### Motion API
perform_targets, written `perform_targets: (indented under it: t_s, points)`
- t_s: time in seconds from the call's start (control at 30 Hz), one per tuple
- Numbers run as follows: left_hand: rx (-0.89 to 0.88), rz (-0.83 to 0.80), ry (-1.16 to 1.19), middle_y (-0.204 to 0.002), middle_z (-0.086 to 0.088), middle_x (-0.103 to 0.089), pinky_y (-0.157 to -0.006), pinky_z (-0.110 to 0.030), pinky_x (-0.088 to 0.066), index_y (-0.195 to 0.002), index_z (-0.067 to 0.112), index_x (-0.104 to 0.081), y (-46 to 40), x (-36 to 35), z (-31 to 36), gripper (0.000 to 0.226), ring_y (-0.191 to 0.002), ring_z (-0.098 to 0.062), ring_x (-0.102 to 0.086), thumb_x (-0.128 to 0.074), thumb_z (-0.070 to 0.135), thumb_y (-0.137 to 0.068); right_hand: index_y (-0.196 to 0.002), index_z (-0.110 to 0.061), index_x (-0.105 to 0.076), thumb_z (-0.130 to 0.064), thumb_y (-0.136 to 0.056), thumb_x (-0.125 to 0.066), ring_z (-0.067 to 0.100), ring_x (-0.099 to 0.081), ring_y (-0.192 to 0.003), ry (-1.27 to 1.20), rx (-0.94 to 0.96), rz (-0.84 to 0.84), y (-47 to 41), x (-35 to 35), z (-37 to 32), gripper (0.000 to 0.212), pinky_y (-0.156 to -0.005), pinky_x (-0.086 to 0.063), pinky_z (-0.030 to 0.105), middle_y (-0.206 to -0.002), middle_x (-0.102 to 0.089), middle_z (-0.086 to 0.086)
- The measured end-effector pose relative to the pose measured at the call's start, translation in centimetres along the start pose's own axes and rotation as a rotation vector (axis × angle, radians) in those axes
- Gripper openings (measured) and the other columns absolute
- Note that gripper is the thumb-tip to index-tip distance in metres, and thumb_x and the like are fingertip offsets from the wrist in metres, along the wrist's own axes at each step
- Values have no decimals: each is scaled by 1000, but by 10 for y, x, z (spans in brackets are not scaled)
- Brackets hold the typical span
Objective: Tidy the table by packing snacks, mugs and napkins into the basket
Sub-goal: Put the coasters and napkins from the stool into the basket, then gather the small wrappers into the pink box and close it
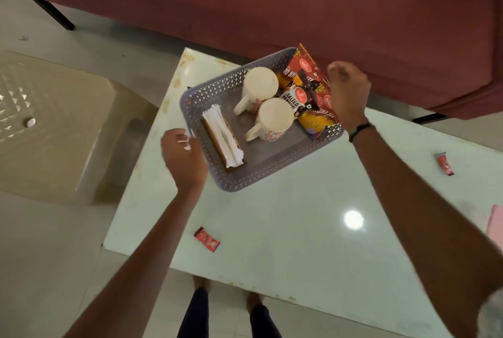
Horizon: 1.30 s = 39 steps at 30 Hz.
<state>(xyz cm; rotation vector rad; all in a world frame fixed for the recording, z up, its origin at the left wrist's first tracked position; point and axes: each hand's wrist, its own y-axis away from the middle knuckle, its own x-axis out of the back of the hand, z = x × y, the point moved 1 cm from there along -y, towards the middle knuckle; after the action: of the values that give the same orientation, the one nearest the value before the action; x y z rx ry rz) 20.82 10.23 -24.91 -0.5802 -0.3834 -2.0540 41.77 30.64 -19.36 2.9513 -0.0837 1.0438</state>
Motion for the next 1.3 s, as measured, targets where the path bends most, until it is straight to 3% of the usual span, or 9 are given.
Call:
perform_targets:
  t_s: [0.07, 0.2, 0.27, 0.43, 0.6, 0.8, 1.0, 1.17, 1.3]
  points:
    - [237, 38, -10, -102, -14, -56, -77, -12, -37, -102, -5, -56, -3, -6, -9, 20, -89, -17, -50, -51, 8, -86, -94, -7, -70, -28, -93, -50, 14, -52, -83, 71, -251, -65, -29, 0, 17, 30, -71, -40, 21, -87, -60, 0]
    - [670, -175, 140, -112, -20, -63, -97, -40, -47, -108, 0, -59, -11, -21, -24, 40, -99, -29, -59, -37, 31, -95, -82, -4, -69, -43, -84, -53, 26, -62, -86, -19, -487, -242, -64, -14, 59, 42, -86, -50, 38, -89, -67, 7]
    - [741, -214, 246, -94, -10, -68, -89, -36, -48, -92, 8, -65, -12, -24, -21, 40, -85, -19, -60, -35, 35, -96, -70, -14, -68, -45, -80, -54, 28, -68, -89, -87, -543, -288, -69, -21, 76, 35, -91, -53, 46, -93, -72, 8]
    - [808, -198, 429, -50, 4, -56, -52, -20, -44, -67, 13, -56, -19, -33, -15, 43, -50, -10, -47, -38, 38, -97, -68, -16, -60, -35, -93, -54, 17, -62, -58, -246, -614, -326, -57, -29, 68, 31, -65, -52, 27, -69, -63, 2]
    - [856, -229, 408, -54, 3, -34, -37, -18, -29, -65, 15, -51, -22, -37, -10, 42, -35, -6, -30, -40, 40, -97, -74, -14, -64, -37, -87, -64, 12, -67, -51, -295, -640, -368, -62, -24, 65, 26, -58, -54, 25, -73, -70, 2]
    - [815, -265, 396, -31, 10, -33, -30, -12, -22, -59, 20, -37, -22, -35, -6, 46, -24, -4, -27, -40, 46, -96, -106, -4, -61, -32, -86, -67, 23, -71, -72, -394, -690, -349, -52, -20, 72, 35, -70, -59, 37, -88, -72, 10]
    - [680, -315, 388, -29, 18, -38, -30, -12, -26, -61, 22, -42, -4, -21, 20, 42, -24, -1, -35, -39, 44, -97, -86, -11, -62, -33, -88, -65, 17, -70, -62, -555, -707, -310, -18, 19, 85, 22, -60, -55, 29, -79, -72, 5]
    - [635, -394, 398, -29, 17, -37, -28, -12, -22, -62, 21, -41, 26, -7, 53, 40, -23, -3, -32, -40, 42, -97, -91, -12, -64, -32, -91, -60, 13, -69, -58, -645, -756, -280, 18, 80, 91, 20, -51, -54, 25, -79, -71, 3]
    - [626, -452, 362, -39, 11, -40, -27, -11, -25, -75, 18, -51, 62, 3, 82, 33, -23, -2, -34, -43, 42, -96, -90, -12, -64, -34, -93, -57, 18, -71, -67, -680, -834, -231, 58, 135, 106, 24, -63, -56, 33, -85, -72, 5]
